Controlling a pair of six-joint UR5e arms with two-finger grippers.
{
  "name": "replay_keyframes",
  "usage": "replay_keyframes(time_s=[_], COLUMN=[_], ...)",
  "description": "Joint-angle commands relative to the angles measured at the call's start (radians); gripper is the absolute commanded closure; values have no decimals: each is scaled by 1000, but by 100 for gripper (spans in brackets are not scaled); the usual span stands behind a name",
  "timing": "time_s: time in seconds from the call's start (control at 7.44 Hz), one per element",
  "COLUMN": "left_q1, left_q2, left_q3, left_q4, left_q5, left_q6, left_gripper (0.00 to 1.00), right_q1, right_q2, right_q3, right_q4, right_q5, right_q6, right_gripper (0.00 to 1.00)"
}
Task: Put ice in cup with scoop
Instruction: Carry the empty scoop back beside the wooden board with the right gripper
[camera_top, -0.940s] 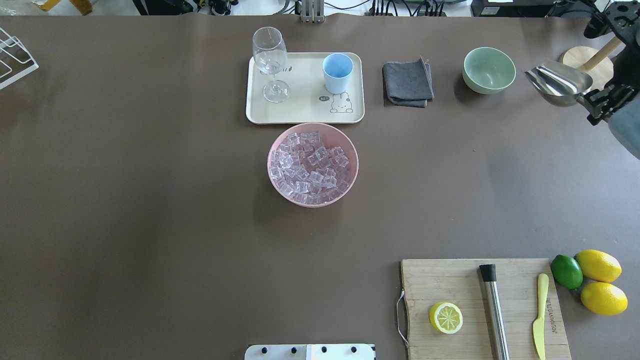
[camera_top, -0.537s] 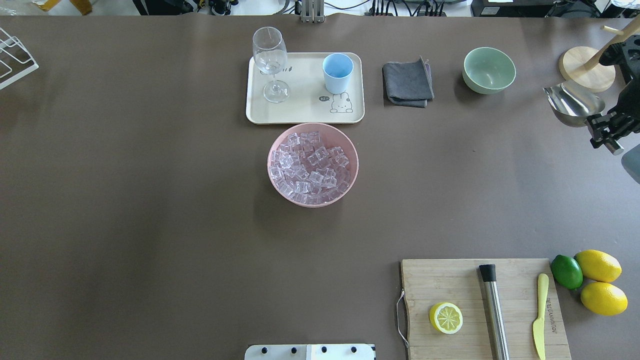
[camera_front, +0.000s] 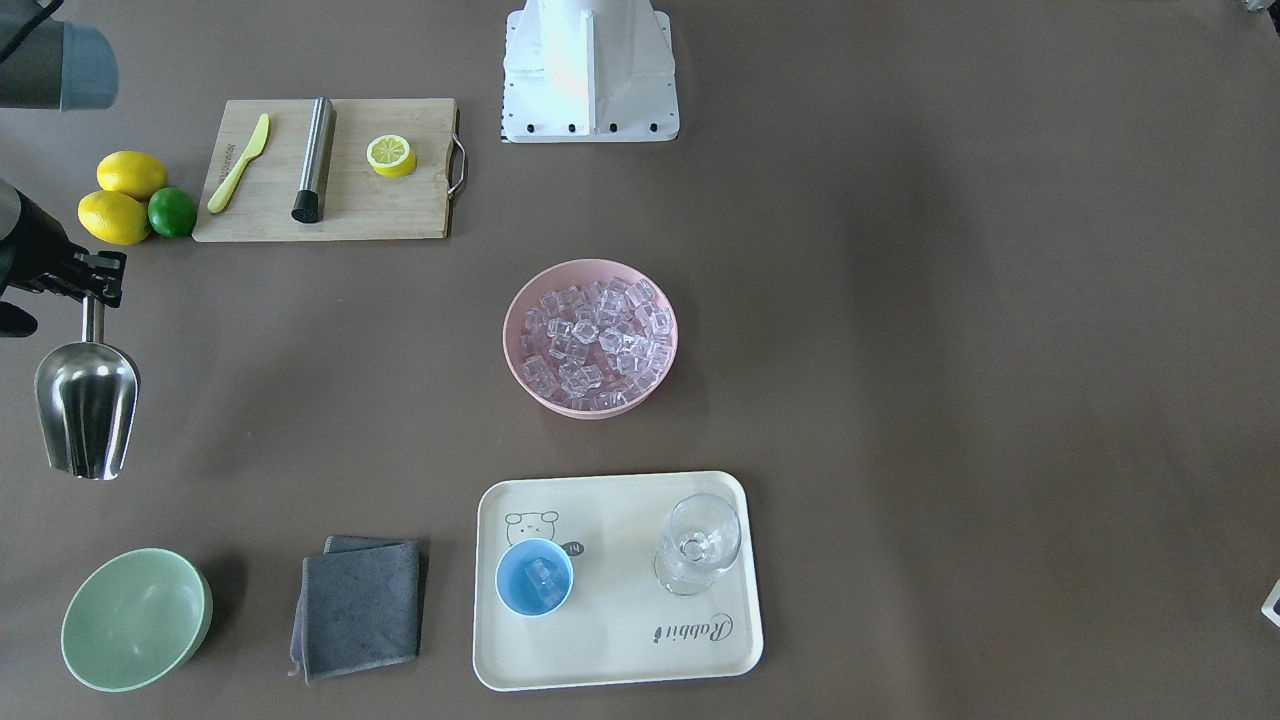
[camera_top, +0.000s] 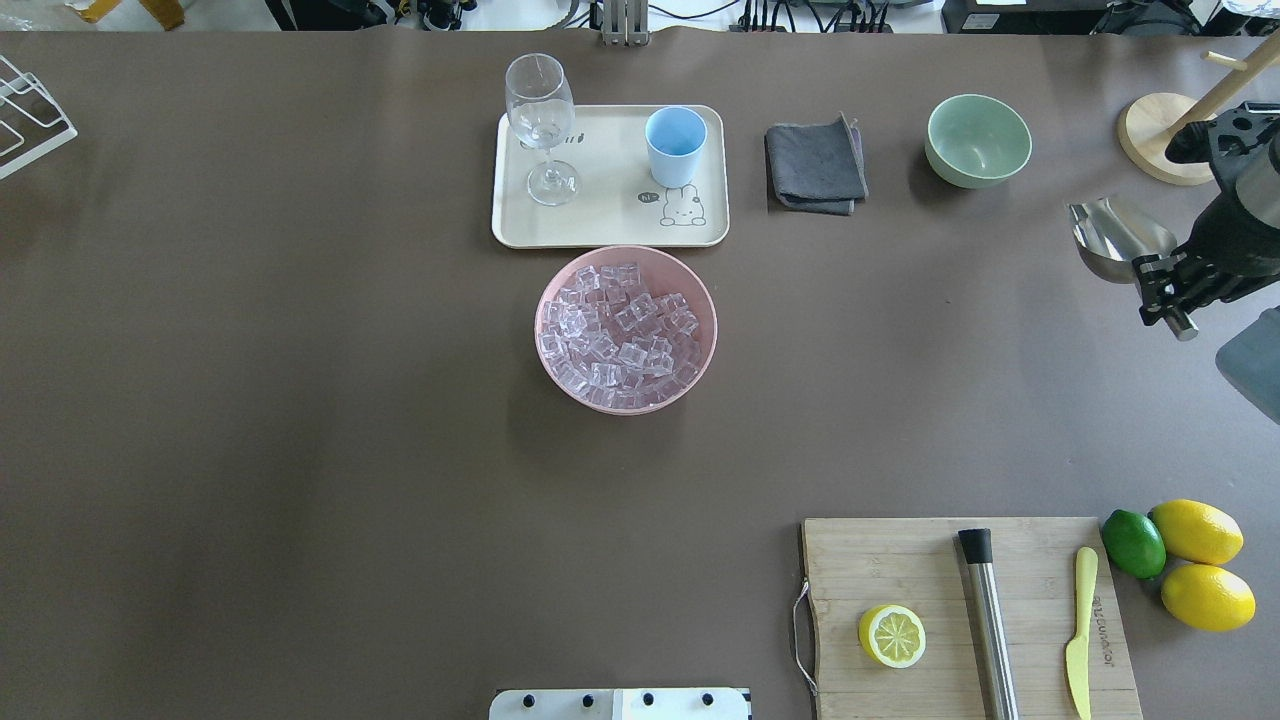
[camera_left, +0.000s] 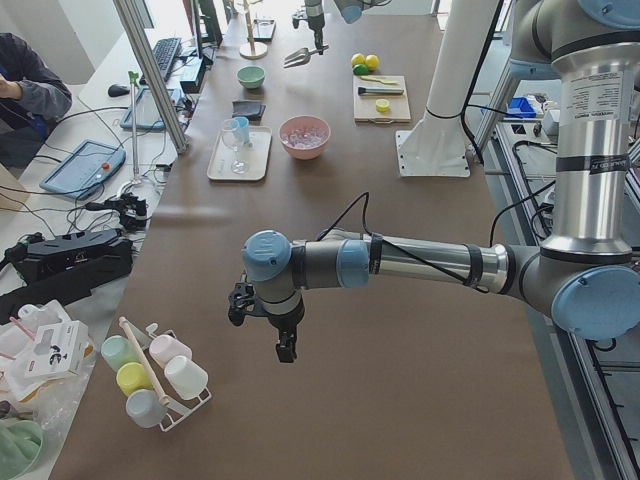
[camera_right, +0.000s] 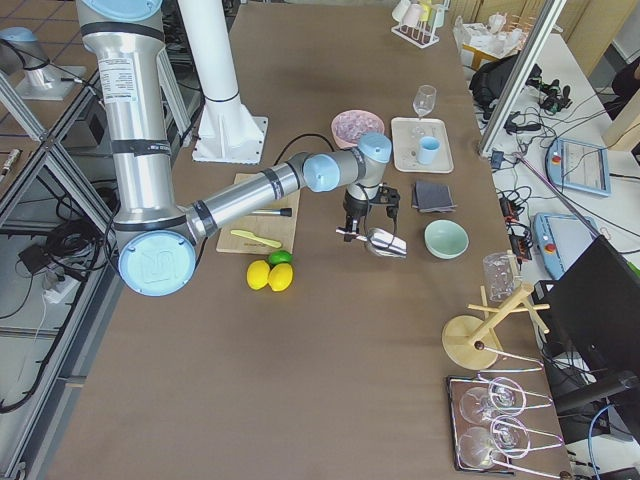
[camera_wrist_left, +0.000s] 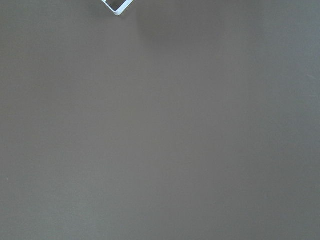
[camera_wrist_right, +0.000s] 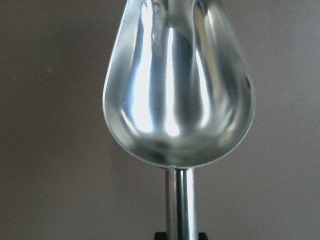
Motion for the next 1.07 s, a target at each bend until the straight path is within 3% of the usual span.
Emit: replay_keyframes(time_s=[0.0, 0.67, 0.94], left_q1=[0, 0, 2], left_q2=[15, 19, 23], left_q3=[0, 2, 5], left_q4=[-2, -2, -3], left_q5=[0, 0, 1], left_q6=[2, 3, 8], left_gripper=[2, 2, 2], right_q1=[-50, -96, -99], right_q2=[-72, -100, -98], right_q3=[9, -23, -72], right_q4=[53, 103, 160], right_q5=[6, 13, 65], right_q6=[64, 64, 64], right_gripper=[100, 100, 100])
